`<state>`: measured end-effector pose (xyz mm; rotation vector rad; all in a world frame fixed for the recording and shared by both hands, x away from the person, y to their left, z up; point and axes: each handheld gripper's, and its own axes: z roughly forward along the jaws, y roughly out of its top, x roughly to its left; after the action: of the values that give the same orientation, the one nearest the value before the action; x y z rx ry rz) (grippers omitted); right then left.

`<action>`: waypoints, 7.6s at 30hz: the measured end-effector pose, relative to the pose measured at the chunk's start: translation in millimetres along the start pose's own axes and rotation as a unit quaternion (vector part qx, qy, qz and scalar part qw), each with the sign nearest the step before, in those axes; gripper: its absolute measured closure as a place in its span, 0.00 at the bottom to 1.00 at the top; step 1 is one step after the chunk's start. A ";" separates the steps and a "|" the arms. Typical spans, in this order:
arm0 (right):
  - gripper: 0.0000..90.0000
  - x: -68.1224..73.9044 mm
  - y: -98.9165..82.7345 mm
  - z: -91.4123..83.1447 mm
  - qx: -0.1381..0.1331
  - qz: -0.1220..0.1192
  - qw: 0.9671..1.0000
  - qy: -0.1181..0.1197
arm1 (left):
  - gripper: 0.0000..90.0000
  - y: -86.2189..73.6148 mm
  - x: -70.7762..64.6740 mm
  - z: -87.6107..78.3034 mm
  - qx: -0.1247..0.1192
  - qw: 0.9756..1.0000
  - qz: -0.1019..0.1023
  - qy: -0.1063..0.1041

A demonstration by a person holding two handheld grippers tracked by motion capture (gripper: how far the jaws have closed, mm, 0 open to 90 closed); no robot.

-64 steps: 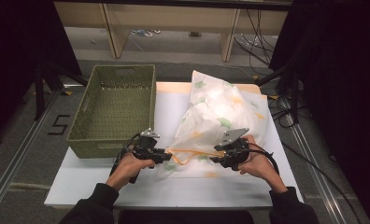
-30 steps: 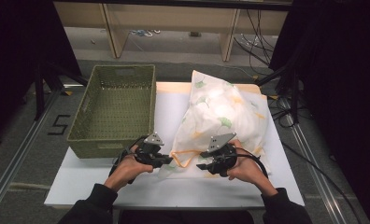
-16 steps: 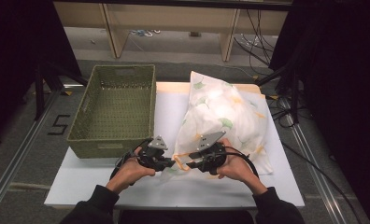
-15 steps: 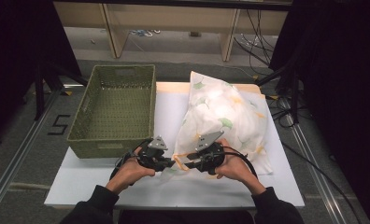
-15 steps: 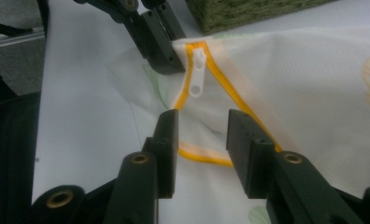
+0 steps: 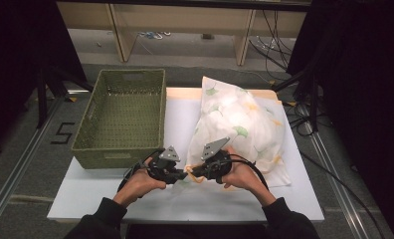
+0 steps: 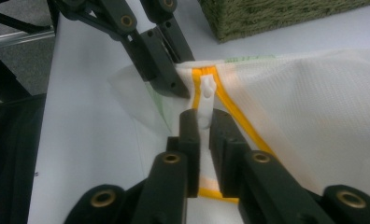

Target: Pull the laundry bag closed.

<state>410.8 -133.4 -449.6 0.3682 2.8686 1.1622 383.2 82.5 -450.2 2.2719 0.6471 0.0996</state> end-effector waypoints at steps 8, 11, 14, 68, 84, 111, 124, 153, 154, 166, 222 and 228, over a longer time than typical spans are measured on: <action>1.00 4.1 2.3 0.9 0.012 -0.009 1.000 -0.014 | 0.73 0.6 6.8 -4.0 -0.034 0.998 -0.059 -0.009; 1.00 5.3 3.0 0.8 0.015 -0.008 1.000 -0.016 | 0.77 0.2 10.7 -4.8 -0.042 0.996 -0.073 -0.016; 1.00 4.0 3.4 2.3 0.013 -0.022 0.999 -0.019 | 0.90 -0.1 9.8 -2.8 -0.035 0.998 -0.053 -0.016; 1.00 11.0 6.7 -1.4 0.032 -0.004 0.998 -0.059 | 0.94 6.0 -9.4 -6.5 -0.043 0.999 -0.013 0.010; 1.00 0.4 -4.3 -11.2 0.033 0.009 0.993 -0.111 | 0.95 4.4 -9.2 -16.9 -0.053 0.998 -0.001 0.017; 1.00 -6.6 -23.3 -28.4 0.031 0.038 0.990 -0.134 | 0.94 5.4 -8.7 -11.2 -0.069 0.997 -0.038 0.012; 1.00 -12.1 -42.6 -47.2 0.038 0.075 0.983 -0.162 | 0.94 3.4 -9.6 -16.0 -0.067 0.997 -0.029 0.019; 1.00 -28.8 -104.2 -85.4 0.048 0.155 0.964 -0.211 | 0.94 -0.6 -7.3 -21.6 -0.066 0.997 -0.021 0.037; 1.00 -28.8 -104.2 -85.4 0.048 0.155 0.964 -0.211 | 0.94 -0.6 -7.3 -21.6 -0.066 0.997 -0.021 0.037; 1.00 -28.8 -127.6 -102.3 0.049 0.190 0.954 -0.225 | 0.94 -1.0 -6.3 -25.3 -0.059 0.997 -0.010 0.042; 0.79 -37.6 -171.8 -160.1 -0.010 0.218 0.930 -0.296 | 0.52 -15.8 -8.9 -28.9 -0.067 0.994 -0.008 0.088; 0.60 -26.7 -147.3 -156.1 -0.056 0.213 0.936 -0.273 | 0.41 -21.6 -13.8 -30.5 -0.083 0.992 -0.030 0.095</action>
<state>388.8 -348.4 -440.2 1.1469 2.2832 1.0415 354.1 108.5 -441.8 2.0971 0.7750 0.3312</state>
